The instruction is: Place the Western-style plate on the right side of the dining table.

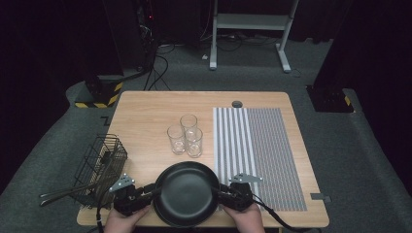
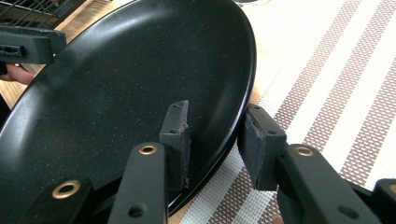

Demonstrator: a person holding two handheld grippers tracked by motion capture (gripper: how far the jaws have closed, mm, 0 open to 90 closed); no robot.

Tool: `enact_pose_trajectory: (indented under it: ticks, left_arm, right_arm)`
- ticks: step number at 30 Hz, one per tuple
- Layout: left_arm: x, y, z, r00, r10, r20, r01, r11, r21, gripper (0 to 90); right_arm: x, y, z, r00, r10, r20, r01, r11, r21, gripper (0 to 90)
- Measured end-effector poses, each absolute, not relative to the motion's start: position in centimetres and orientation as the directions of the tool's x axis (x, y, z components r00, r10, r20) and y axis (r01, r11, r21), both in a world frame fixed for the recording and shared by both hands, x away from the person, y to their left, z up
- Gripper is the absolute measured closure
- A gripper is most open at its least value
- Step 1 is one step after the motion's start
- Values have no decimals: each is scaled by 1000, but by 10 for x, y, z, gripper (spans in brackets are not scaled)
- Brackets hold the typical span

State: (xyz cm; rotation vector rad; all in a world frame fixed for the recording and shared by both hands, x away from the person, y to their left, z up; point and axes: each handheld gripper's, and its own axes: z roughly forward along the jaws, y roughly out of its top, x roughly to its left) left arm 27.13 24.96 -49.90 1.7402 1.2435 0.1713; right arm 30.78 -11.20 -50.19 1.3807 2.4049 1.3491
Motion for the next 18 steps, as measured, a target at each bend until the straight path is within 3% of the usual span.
enact_pose_trajectory:
  ticks: [18]
  left_arm:
    - [272, 247, -503, 485, 776, -403, 657, -20, 753, 619]
  right_arm:
    - [308, -113, -502, -601, 720, 347, 666, 212, 716, 620]
